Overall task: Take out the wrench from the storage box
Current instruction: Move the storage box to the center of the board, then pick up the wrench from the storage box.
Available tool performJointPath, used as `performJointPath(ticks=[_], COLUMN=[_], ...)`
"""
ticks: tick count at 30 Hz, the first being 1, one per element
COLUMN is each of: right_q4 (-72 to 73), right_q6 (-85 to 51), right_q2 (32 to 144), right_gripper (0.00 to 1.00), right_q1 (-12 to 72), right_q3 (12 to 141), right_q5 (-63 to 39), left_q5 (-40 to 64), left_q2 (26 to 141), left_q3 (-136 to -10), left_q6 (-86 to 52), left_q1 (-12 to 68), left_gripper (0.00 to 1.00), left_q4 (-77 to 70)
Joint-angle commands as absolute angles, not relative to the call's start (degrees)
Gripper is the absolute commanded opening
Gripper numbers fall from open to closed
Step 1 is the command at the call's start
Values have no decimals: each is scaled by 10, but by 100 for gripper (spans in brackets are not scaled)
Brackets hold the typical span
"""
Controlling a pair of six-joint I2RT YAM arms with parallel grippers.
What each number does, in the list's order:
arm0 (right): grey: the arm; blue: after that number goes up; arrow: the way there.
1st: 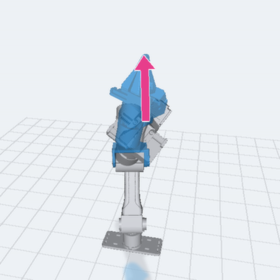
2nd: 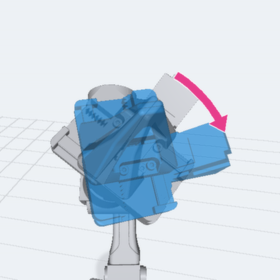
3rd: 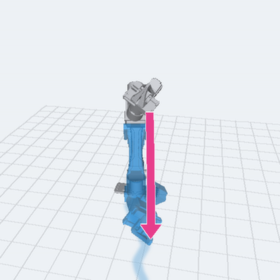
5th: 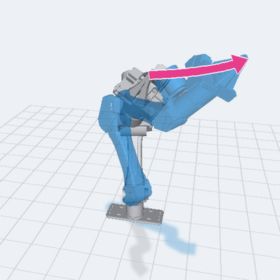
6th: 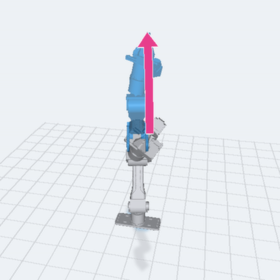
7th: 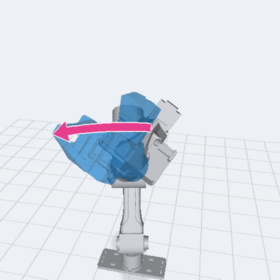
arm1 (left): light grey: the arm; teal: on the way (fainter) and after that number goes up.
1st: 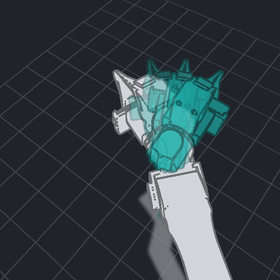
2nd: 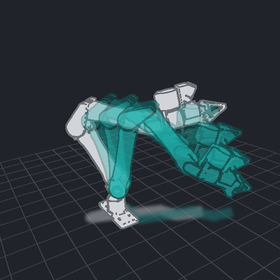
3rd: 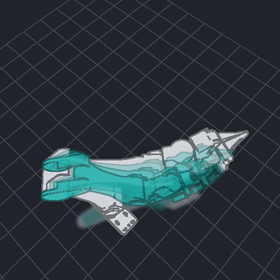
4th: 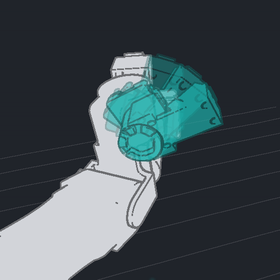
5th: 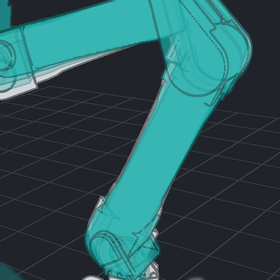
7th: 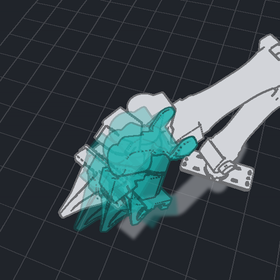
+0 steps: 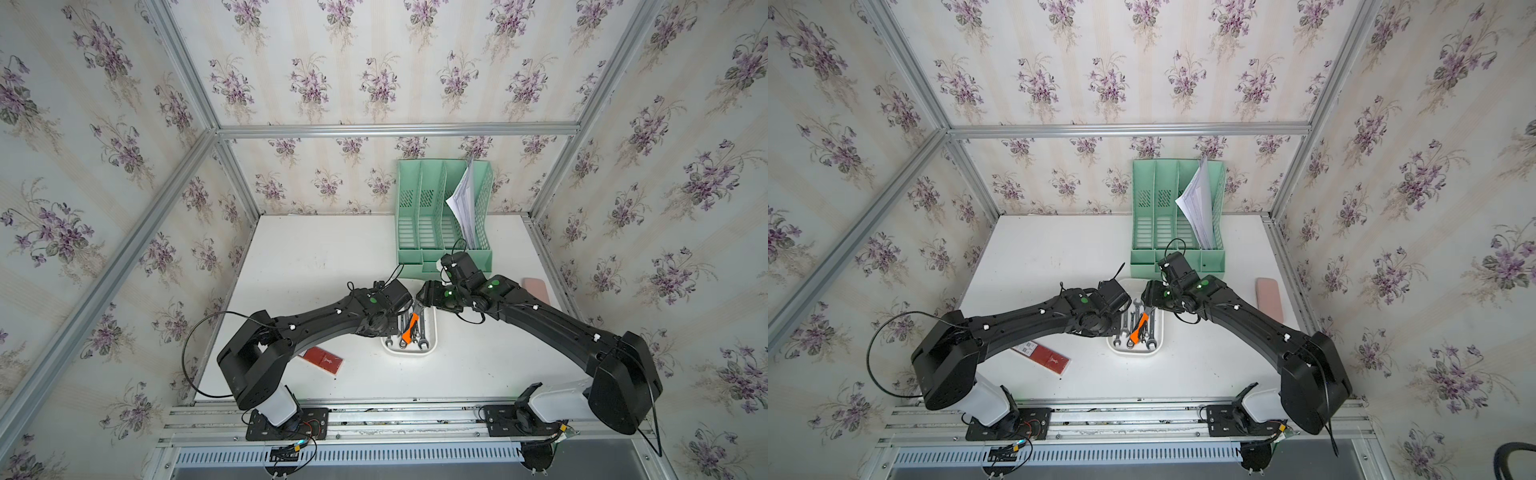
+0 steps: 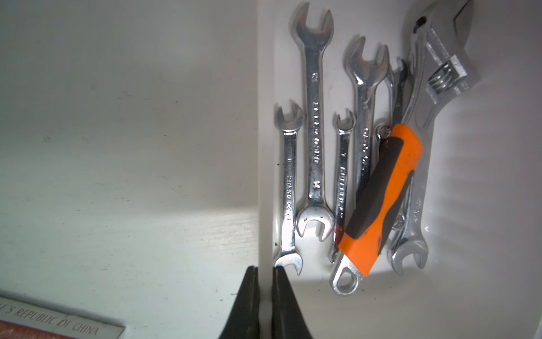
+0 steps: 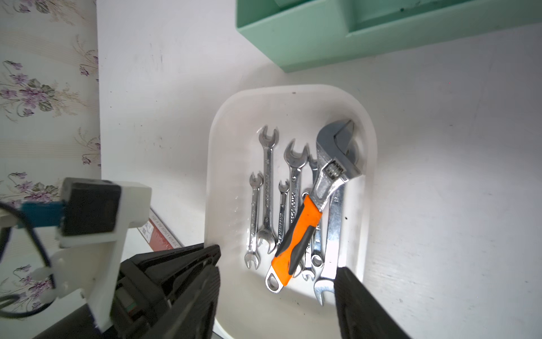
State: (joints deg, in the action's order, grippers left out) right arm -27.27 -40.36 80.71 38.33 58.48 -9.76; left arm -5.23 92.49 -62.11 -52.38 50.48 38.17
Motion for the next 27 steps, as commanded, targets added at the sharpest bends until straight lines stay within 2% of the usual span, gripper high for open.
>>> performJointPath(ticks=[1, 4, 7, 13, 14, 19, 27], right_q4=[-281, -288, -295, -318, -321, -335, -340], right_q6=[-403, -405, -410, -417, -418, -430, -442], right_q2=[827, 845, 857, 893, 901, 926, 964], right_gripper=[63, 60, 59, 58, 58, 57, 61], right_q1=[394, 401, 407, 417, 420, 437, 445], right_q3=[588, 596, 602, 621, 622, 637, 630], right_q5=[-105, -104, -95, -66, -63, -34, -6], left_q5=[-68, -71, -92, -119, -124, -136, -140], left_q2=[933, 931, 912, 861, 848, 790, 761], left_q3=[-642, -638, -637, -631, -630, -621, -611], left_q6=[-554, -556, -550, -516, -510, -484, -461], left_q1=[526, 527, 527, 506, 499, 468, 443], left_gripper=[26, 43, 50, 54, 59, 63, 71], left_q4=[350, 351, 371, 406, 413, 429, 432])
